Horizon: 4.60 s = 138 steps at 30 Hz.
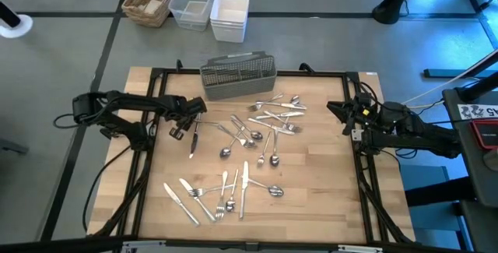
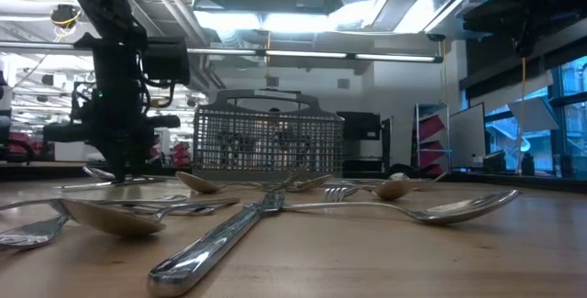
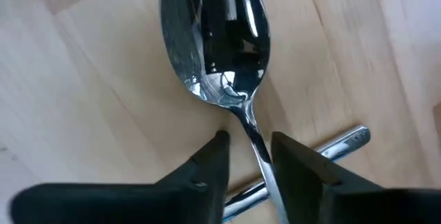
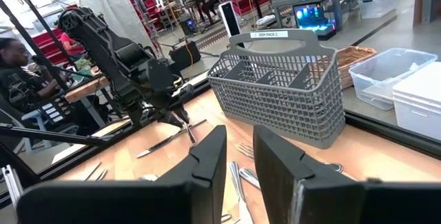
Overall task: Sort silverware
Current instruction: Put the silver spoon into the silverware rack
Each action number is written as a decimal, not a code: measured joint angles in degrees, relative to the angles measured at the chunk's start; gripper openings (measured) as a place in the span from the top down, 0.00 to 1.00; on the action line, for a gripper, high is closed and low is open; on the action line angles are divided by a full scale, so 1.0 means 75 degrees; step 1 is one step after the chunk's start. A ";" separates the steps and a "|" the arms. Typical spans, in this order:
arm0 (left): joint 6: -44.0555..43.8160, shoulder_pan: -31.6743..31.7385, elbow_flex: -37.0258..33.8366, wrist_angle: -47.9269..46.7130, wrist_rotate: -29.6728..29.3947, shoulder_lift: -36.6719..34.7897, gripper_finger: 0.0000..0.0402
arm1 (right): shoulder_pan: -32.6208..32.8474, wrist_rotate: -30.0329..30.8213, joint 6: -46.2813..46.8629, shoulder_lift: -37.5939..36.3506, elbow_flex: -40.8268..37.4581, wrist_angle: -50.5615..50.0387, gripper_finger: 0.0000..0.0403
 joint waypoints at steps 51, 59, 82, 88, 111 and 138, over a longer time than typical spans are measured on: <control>1.1227 -0.0296 -0.0021 0.7154 -0.3644 -0.2856 0.98 | 0.0000 0.1160 -0.0003 -0.0003 0.0000 0.0009 0.81; 1.2405 0.0415 -0.0021 0.7093 -0.3658 -0.2847 0.97 | 0.0000 0.1160 -0.0003 -0.0003 0.0000 0.0003 0.81; 1.3928 0.0644 -0.0021 0.9040 -0.3582 -0.0457 0.96 | 0.0001 0.1160 -0.0003 -0.0003 0.0000 0.0000 0.81; 1.3995 0.0471 -0.0021 0.8817 -0.3555 -0.0425 0.96 | 0.0000 0.1160 -0.0003 -0.0003 0.0000 -0.0002 0.81; 1.4171 0.0409 -0.0021 0.8013 -0.3566 -0.0428 0.74 | 0.0002 0.1156 0.0000 -0.0003 0.0000 -0.0003 0.81; 1.3865 -0.0919 -0.0021 0.8020 -0.1694 -0.2637 0.71 | 0.0000 0.0521 -0.0219 0.0172 0.0006 0.0273 0.81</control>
